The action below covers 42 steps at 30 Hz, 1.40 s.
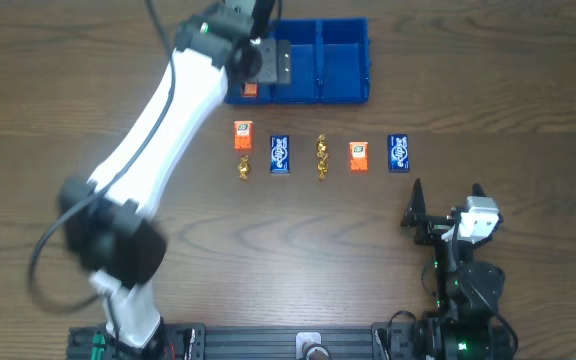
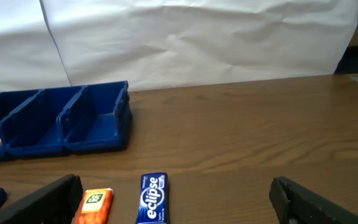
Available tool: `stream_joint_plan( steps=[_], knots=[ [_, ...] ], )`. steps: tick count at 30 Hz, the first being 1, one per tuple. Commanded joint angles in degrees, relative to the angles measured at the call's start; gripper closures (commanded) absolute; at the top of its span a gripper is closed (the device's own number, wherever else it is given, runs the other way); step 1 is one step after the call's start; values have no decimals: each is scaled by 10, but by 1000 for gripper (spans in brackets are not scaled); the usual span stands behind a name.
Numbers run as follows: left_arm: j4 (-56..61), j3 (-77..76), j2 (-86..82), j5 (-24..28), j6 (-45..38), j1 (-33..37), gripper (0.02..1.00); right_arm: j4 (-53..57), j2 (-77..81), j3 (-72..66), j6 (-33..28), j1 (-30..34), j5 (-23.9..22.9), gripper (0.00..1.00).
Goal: Sort Candies Into Trays
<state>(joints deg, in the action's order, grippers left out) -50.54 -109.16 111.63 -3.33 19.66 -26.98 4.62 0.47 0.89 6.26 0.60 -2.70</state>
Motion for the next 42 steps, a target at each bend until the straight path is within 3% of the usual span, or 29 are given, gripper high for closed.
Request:
stream_joint_plan(
  steps=[1, 10, 42],
  knots=[
    [74, 203, -111, -11, 33, -4, 18, -1, -3, -4, -5, -2, 3, 1],
    [127, 300, -69, -12, 49, 2, 34, -1, -3, -4, -5, -2, 3, 1],
    [180, 303, 66, 4, 61, 24, 229, -1, -3, -4, -5, -2, 3, 1]
  ],
)
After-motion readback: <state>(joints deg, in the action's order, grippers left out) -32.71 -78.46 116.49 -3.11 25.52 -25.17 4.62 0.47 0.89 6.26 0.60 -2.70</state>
